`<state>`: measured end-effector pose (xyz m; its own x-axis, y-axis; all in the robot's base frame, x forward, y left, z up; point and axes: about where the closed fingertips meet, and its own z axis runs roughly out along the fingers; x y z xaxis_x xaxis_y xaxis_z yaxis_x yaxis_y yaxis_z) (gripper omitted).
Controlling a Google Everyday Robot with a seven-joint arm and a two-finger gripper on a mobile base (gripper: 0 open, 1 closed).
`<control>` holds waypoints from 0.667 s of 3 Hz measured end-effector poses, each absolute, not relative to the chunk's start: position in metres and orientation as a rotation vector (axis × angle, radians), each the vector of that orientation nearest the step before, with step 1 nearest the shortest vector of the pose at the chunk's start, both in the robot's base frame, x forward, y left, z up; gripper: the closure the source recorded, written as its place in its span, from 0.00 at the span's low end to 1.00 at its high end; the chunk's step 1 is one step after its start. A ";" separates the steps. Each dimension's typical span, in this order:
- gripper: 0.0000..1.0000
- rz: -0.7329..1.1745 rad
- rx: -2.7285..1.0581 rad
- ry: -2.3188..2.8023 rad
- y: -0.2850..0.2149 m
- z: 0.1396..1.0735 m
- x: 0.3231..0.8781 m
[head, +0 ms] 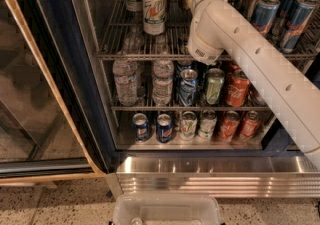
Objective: Pick redbull can from top shelf of fridge
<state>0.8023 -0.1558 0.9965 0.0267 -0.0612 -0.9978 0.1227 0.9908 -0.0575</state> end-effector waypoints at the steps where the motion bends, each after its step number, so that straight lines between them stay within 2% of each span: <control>1: 0.34 -0.153 0.055 1.545 -0.159 0.994 0.804; 2: 0.34 -0.166 0.057 1.555 -0.163 0.992 0.807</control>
Offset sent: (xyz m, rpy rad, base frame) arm 0.0073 -0.0115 -0.0076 -0.0175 0.0302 -0.0340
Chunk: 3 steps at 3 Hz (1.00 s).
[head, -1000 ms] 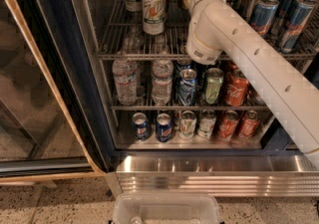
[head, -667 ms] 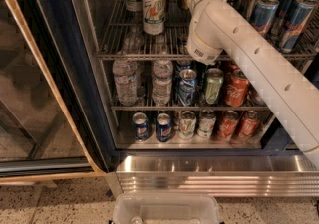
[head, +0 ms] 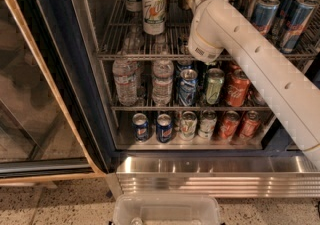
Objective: Pick redbull can from top shelf of fridge
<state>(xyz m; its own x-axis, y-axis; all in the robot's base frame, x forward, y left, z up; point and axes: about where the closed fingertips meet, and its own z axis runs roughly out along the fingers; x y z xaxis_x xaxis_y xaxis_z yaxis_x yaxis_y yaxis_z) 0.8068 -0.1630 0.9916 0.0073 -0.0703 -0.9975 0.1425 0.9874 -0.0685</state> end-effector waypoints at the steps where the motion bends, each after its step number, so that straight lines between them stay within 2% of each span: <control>1: 0.35 -0.186 0.063 1.561 -0.169 0.990 0.810; 2: 0.35 -0.216 0.062 1.565 -0.174 0.989 0.813; 3: 0.36 -0.258 0.062 1.599 -0.195 0.981 0.841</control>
Offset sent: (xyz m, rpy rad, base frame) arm 0.0084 -0.0163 -0.0022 -0.0507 0.0193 -0.0565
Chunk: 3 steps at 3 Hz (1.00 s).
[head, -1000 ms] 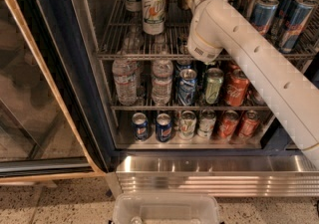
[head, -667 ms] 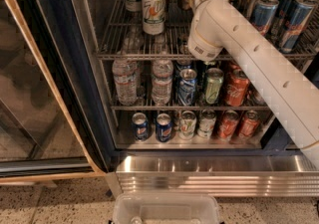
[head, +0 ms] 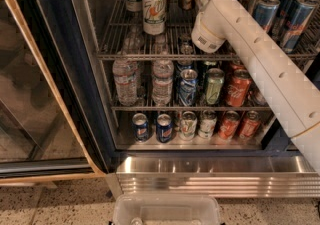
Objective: Pick redbull can from top shelf of fridge
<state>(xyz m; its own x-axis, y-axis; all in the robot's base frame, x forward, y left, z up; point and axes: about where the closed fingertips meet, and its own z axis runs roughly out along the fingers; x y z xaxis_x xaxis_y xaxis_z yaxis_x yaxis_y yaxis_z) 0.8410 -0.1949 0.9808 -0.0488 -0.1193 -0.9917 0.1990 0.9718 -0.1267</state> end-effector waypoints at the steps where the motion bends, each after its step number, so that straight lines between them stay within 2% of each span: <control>1: 0.36 -0.261 0.056 1.605 -0.196 0.980 0.844; 3: 0.77 -0.261 0.056 1.605 -0.196 0.980 0.844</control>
Offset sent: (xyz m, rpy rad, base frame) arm 0.0046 -0.0008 0.0028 -0.0141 0.0031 0.0066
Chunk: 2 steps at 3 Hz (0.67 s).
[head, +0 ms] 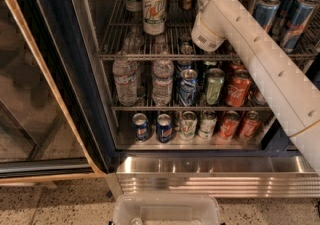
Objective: Pick redbull can from top shelf of fridge
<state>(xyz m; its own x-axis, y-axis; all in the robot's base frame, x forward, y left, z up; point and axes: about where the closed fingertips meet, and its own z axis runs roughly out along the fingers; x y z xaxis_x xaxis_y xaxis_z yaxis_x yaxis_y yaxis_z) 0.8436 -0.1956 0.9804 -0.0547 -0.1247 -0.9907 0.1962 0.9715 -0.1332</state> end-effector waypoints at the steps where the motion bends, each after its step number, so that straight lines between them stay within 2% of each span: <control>1: 1.00 -0.261 0.056 1.605 -0.196 0.980 0.844; 2: 1.00 -0.264 0.057 1.601 -0.197 0.981 0.842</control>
Offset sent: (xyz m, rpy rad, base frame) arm 0.0000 0.0000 0.0000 0.0000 0.0000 0.0000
